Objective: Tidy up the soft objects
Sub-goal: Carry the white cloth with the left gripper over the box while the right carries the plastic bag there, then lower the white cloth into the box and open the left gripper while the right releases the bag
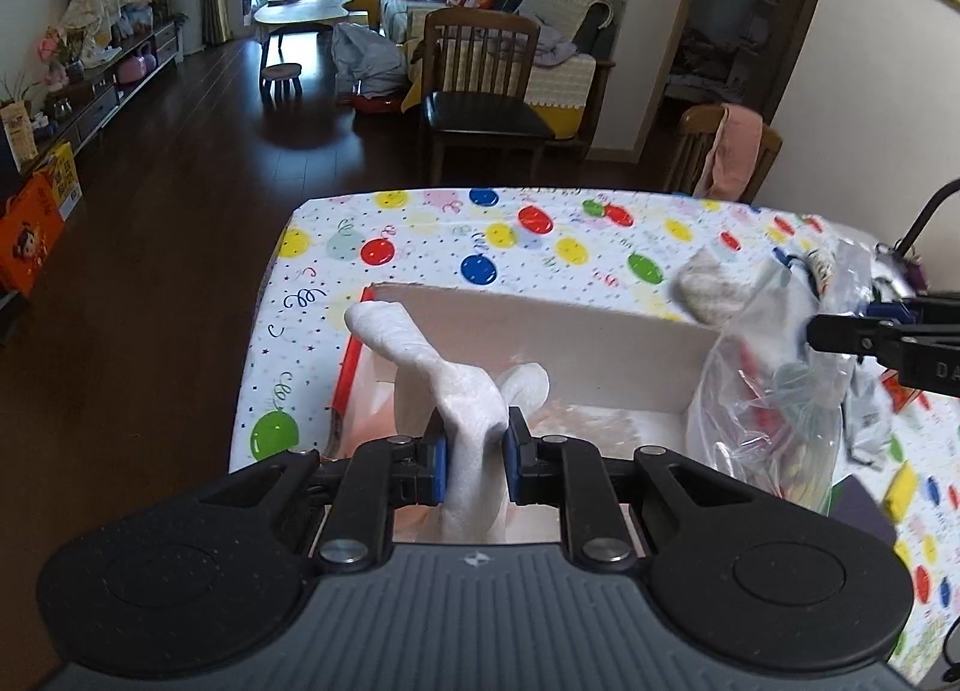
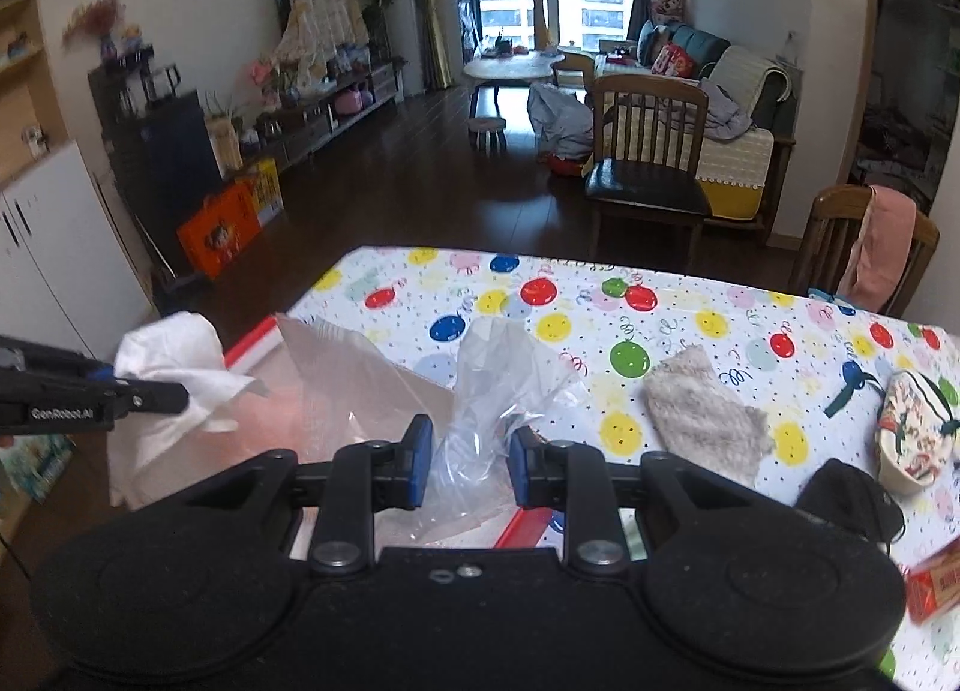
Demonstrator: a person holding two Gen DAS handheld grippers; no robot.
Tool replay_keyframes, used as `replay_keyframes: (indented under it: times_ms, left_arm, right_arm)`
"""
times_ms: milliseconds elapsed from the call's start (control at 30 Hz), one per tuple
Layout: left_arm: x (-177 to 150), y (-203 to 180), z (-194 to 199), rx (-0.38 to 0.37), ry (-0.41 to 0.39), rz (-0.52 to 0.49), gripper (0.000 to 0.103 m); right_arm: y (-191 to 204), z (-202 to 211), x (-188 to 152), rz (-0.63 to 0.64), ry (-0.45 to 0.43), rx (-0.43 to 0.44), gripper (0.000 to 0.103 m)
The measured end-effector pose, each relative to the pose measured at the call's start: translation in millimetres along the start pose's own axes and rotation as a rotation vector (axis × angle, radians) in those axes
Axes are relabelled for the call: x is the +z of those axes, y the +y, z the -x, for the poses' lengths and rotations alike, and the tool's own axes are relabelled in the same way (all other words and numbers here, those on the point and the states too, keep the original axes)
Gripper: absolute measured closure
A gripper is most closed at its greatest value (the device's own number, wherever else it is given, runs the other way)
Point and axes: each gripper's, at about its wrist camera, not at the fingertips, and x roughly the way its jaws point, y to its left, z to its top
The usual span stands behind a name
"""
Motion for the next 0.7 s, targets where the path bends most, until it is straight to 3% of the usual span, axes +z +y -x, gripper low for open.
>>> replay_keyframes:
  times_ms: [367, 700]
  left_arm:
    - [-14, 4, -42, 0.011, 0.075, -0.051, 0.085]
    - [-23, 3, -67, 0.011, 0.132, -0.059, 0.086]
  right_arm:
    - [32, -59, -14, 0.076, 0.118, -0.011, 0.078]
    - [46, -85, -34, 0.099, 0.192, 0.006, 0.078]
